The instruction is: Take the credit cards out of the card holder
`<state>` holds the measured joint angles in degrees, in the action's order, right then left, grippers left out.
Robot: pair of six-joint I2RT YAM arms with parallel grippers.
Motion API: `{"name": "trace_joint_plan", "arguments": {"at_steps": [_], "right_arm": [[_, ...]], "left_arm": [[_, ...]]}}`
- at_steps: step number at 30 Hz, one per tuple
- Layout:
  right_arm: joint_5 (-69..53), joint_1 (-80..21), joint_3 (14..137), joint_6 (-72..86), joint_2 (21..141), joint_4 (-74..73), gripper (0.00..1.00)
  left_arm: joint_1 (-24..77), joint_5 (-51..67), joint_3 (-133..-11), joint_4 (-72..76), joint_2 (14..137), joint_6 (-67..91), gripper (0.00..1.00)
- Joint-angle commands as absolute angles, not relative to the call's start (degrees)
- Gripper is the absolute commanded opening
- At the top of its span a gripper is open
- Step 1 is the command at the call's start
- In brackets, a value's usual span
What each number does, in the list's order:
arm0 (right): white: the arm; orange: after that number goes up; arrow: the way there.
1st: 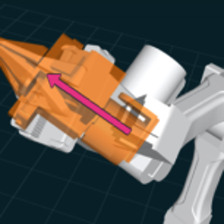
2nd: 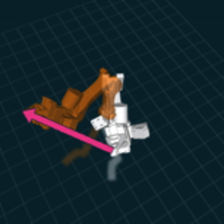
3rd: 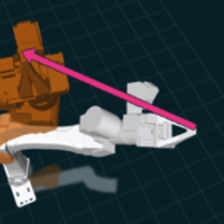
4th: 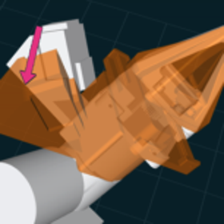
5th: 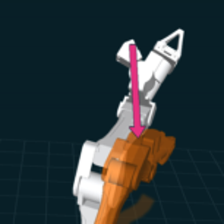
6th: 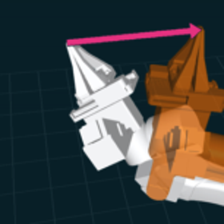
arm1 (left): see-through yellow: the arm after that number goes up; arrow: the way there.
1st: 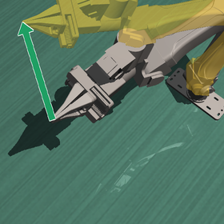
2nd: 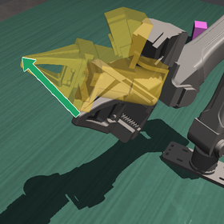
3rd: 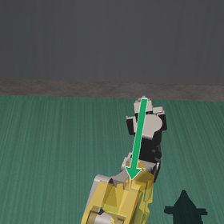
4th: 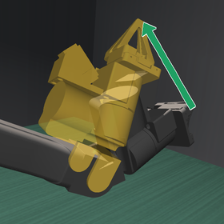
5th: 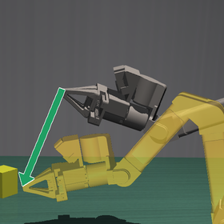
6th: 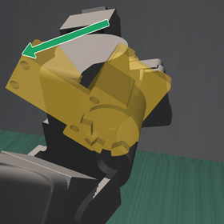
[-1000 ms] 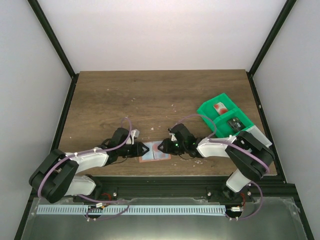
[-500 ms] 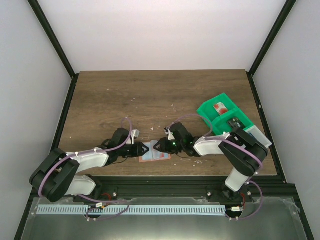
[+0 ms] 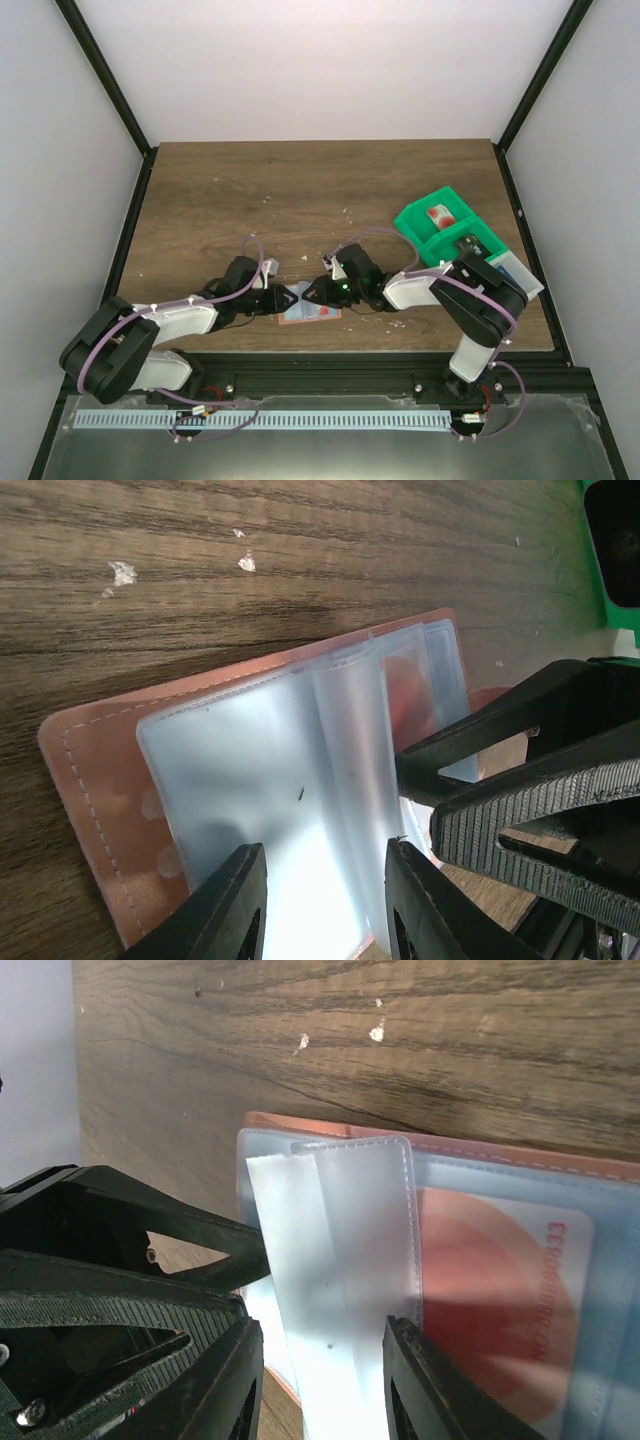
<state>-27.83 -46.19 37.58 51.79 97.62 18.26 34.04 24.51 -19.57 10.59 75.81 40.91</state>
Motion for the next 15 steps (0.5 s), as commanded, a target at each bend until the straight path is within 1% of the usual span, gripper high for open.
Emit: {"name": "trace_joint_plan", "arguments": {"at_steps": [1, 7, 15], "right_arm": [[-29.2, -46.2, 39.5, 51.9, 98.9, 18.3, 0.35], [-29.3, -46.6, 40.4, 51.5, 98.8, 17.7, 0.35], [-29.3, -47.0, 42.8, 51.6, 99.4, 16.6, 0.35]], "left_arm": [[33.8, 24.7, -20.1, 10.1, 74.7, 41.9, 0.35], [33.2, 21.1, -21.6, 5.8, 69.3, 44.0, 0.34], [27.6, 23.4, -18.7, 5.5, 66.2, 46.3, 0.37]]}}
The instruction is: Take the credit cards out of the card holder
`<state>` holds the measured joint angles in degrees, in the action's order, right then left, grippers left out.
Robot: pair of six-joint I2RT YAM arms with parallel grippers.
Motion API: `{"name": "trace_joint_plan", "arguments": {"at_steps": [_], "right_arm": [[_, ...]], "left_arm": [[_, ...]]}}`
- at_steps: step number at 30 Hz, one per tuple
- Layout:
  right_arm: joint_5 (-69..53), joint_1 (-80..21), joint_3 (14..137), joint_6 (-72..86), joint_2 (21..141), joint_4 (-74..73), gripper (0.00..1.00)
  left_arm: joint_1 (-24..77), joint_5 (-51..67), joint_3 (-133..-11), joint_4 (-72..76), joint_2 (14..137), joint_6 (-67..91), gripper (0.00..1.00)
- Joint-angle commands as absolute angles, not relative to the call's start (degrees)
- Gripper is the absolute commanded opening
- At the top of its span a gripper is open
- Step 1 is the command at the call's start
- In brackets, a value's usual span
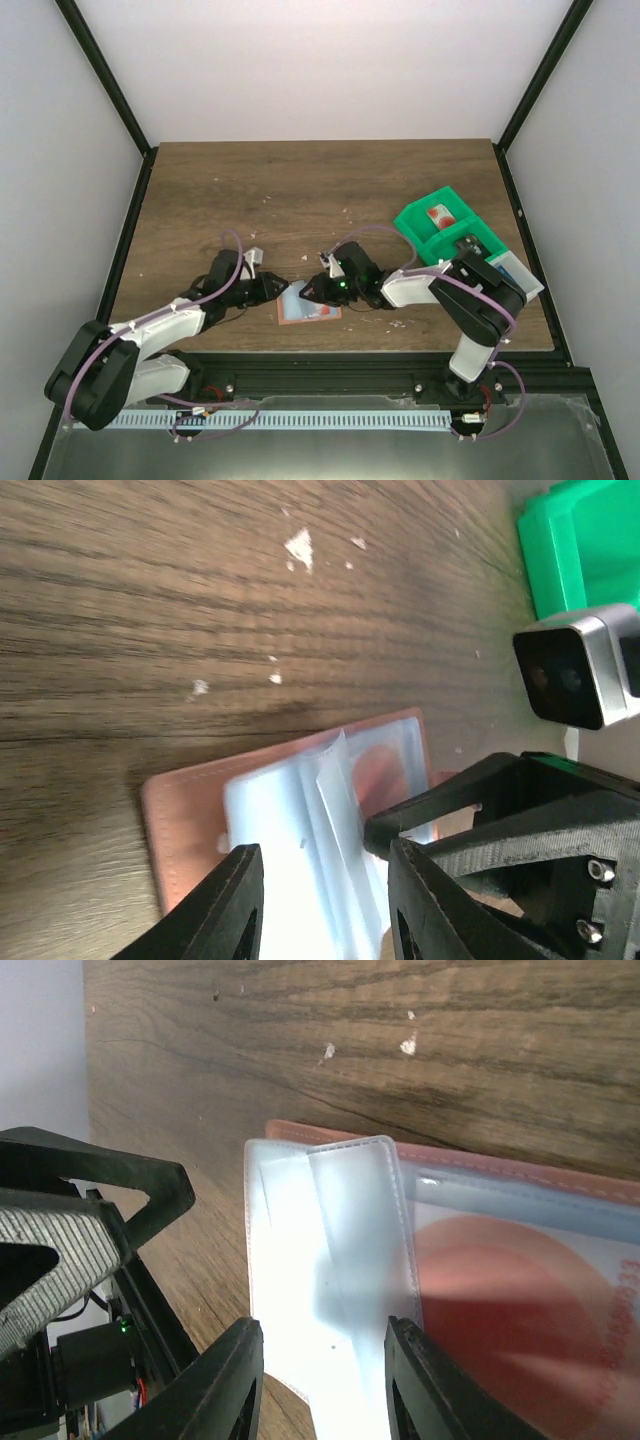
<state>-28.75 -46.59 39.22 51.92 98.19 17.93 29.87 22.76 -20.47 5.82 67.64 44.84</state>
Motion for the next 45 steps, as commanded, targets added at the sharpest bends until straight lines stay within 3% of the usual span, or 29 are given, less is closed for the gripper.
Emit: {"name": "trace_joint_plan", "arguments": {"at_steps": [1, 12, 28, 36, 45], "right_arm": [[-29.6, -47.1, 43.4, 51.7, 99.6, 16.5, 0.35], [-31.8, -48.3, 48.6, 53.0, 100.9, 16.5, 0.35], [-16.6, -47.3, 45.4, 43.0, 85.1, 2.3, 0.38], [-14.8, -47.2, 43.1, 43.1, 87.8, 2.2, 0.30], [-11.9, -46.7, 42.3, 41.9, 90.2, -1.4, 0.26]], "left_arm": [[27.1, 23.6, -18.2, 5.8, 66.1, 46.5, 0.37], [26.8, 28.5, -15.5, 12.4, 71.0, 46.0, 0.31], [26.7, 25.8, -17.7, 8.4, 69.5, 44.4, 0.27], [26.8, 30.1, -20.4, 7.5, 63.8, 45.3, 0.38], [33.4, 32.3, -20.2, 16.8, 70.4, 50.8, 0.38]]}}
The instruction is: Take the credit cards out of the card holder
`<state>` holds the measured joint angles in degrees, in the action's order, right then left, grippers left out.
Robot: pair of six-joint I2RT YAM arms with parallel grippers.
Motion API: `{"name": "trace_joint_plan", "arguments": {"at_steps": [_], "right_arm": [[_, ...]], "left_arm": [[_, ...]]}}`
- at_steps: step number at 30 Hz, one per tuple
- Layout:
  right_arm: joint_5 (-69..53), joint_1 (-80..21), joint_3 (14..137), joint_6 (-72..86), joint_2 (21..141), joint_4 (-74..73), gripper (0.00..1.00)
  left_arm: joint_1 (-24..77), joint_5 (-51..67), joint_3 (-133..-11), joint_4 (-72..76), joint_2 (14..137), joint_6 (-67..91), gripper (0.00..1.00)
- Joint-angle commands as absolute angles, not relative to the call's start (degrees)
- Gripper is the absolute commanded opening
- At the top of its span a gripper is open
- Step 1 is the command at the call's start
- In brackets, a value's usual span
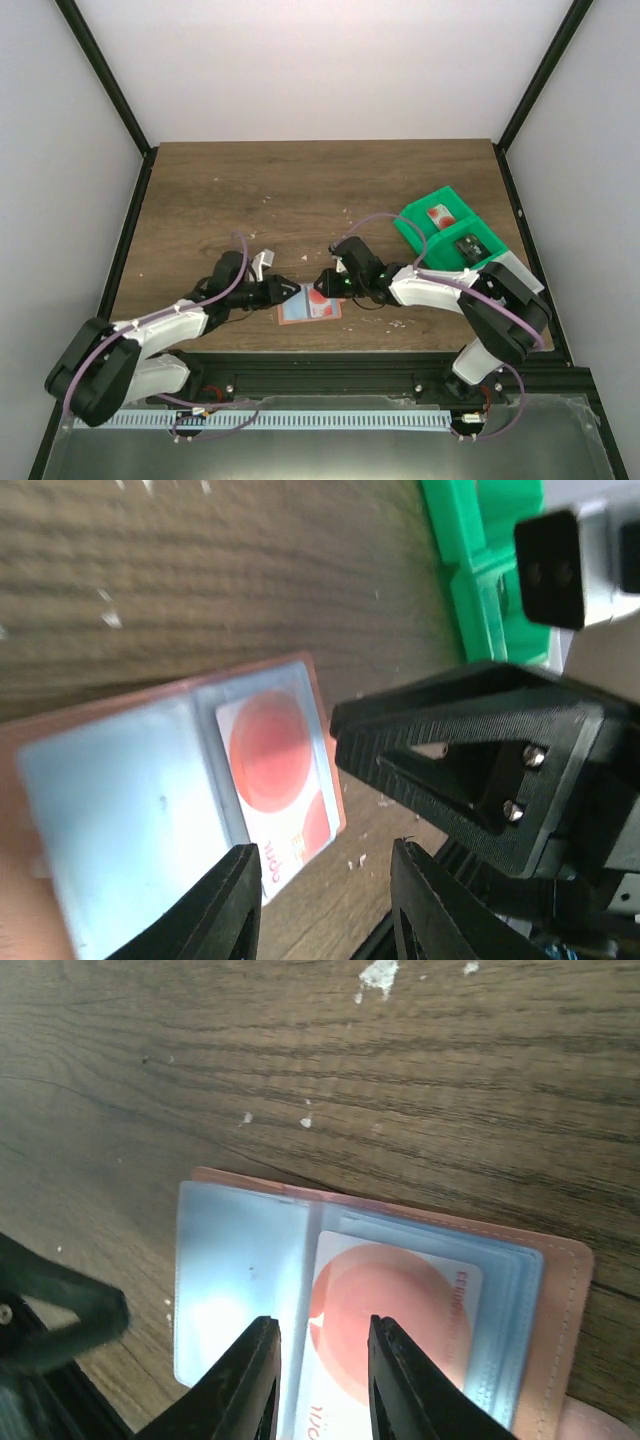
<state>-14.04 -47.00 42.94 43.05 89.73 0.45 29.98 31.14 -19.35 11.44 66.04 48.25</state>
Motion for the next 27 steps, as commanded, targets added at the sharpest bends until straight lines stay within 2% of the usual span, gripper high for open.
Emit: {"name": "trace_joint_plan", "arguments": {"at_steps": [1, 6, 21, 27], "right_arm": [[-11.7, -46.7, 42.0, 42.0, 90.3, -1.8, 0.26], [-11.2, -46.7, 40.2, 42.4, 89.9, -1.9, 0.27], [-14.6, -46.7, 37.2, 43.7, 91.8, 1.5, 0.26], [-16.1, -46.7, 36.0, 44.6, 92.6, 3.6, 0.23]], "left_arm": [[34.1, 32.7, -20.3, 18.0, 72.1, 51.1, 0.37], [35.0, 33.9, -18.5, 26.6, 76.7, 53.9, 0.37], [35.0, 32.4, -17.8, 31.0, 88.1, 51.3, 0.33], [35.1, 33.9, -17.7, 35.4, 90.0, 52.8, 0.30]]}}
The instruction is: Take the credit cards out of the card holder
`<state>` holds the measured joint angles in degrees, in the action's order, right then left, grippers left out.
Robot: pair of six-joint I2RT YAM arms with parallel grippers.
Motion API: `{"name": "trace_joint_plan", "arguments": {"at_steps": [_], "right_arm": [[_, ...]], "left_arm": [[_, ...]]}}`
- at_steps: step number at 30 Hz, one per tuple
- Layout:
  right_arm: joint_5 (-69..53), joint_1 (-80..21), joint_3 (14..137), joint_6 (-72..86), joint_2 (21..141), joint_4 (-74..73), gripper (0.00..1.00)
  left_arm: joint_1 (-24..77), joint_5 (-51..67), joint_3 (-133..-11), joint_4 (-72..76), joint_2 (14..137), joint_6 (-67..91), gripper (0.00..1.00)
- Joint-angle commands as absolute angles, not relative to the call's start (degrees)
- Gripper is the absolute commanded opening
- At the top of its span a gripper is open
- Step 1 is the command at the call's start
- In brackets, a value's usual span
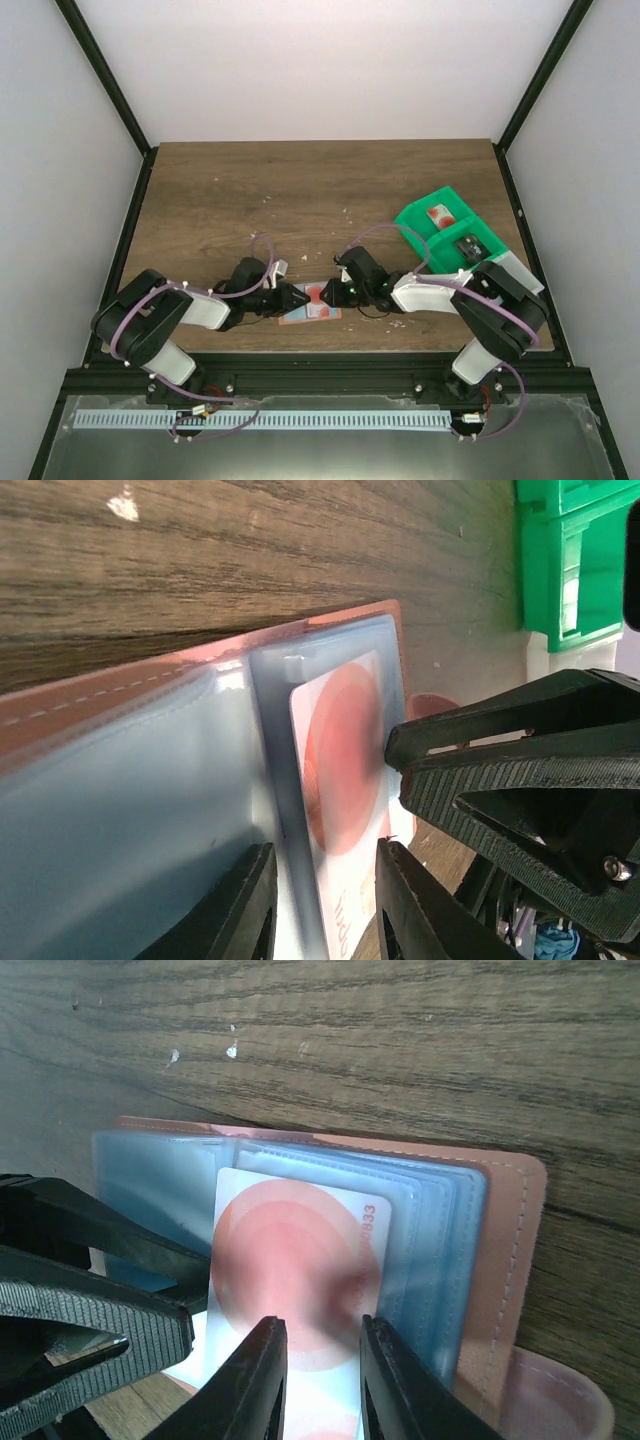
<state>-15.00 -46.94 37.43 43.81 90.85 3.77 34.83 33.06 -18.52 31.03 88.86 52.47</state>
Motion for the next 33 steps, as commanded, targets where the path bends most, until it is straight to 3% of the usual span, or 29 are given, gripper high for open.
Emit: {"name": "trace_joint_plan", "arguments": {"at_steps": [1, 10, 16, 33], "right_arm": [[-16.2, -46.7, 35.9, 44.8, 92.7, 3.8, 0.22], [-15.6, -46.7, 35.8, 44.9, 93.1, 3.5, 0.21], [-15.1, -46.7, 35.5, 45.0, 93.2, 3.4, 0.21], [-13.2, -46.7, 34.0, 45.6, 93.9, 3.4, 0.21]], "left_arm": [[35.0, 34.0, -17.8, 35.6, 90.1, 52.9, 0.29], [35.0, 35.0, -18.2, 36.3, 90.5, 53.5, 0.16], [34.8, 36.0, -18.3, 36.0, 90.5, 53.6, 0.00], [27.1, 40.1, -14.4, 28.6, 83.5, 49.8, 0.00]]}}
